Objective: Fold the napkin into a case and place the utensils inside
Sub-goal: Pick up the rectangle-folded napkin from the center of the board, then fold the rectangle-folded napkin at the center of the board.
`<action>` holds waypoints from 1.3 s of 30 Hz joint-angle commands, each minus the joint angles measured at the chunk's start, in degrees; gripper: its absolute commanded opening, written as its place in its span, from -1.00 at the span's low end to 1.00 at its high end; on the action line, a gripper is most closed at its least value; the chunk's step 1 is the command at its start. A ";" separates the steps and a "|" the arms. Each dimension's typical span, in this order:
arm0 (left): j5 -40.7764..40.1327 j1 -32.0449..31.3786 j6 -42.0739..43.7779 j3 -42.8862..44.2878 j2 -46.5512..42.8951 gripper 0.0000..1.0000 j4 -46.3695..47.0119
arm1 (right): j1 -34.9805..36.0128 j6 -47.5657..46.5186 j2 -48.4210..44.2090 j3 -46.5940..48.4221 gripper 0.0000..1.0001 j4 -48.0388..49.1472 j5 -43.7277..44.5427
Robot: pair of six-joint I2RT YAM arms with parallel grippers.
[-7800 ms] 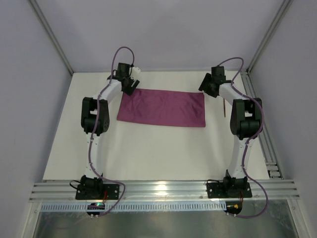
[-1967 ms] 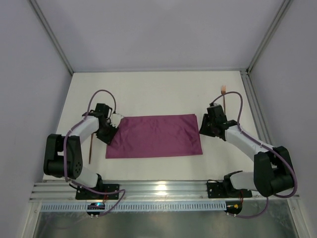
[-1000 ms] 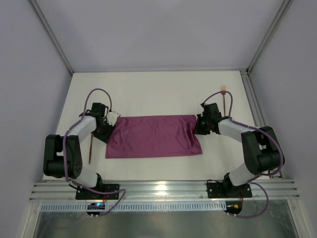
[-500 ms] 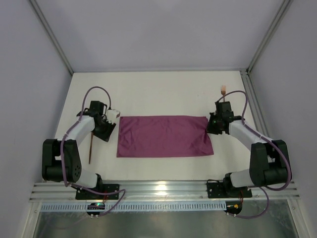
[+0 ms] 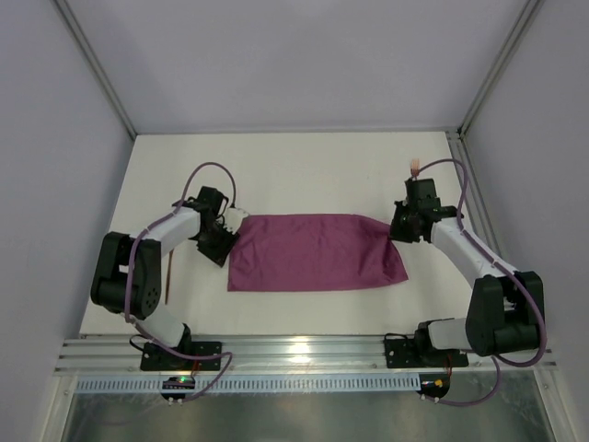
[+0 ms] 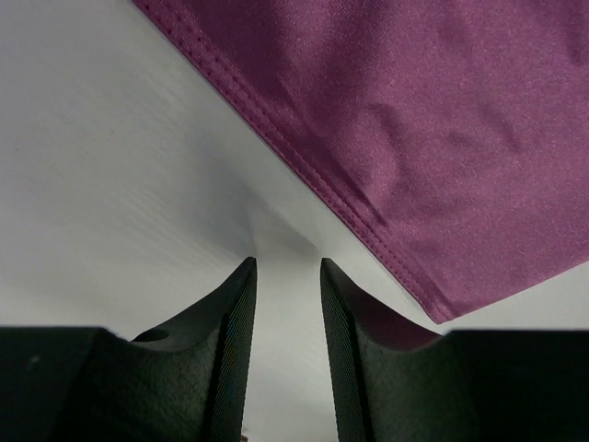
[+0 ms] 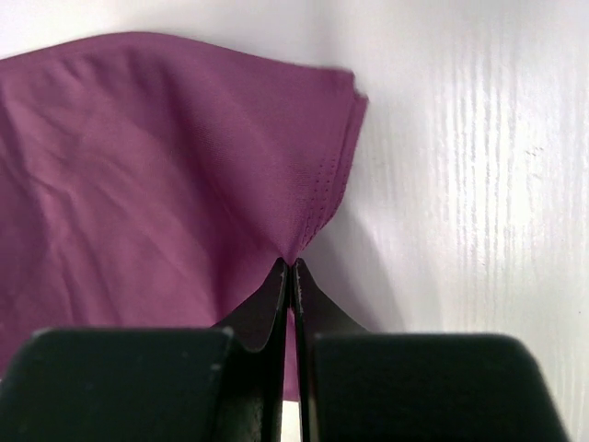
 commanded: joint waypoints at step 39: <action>7.57 1.43 -0.72 1.22 4.06 -0.72 1.62 | 46.78 24.33 34.68 38.13 -0.93 19.56 -3.13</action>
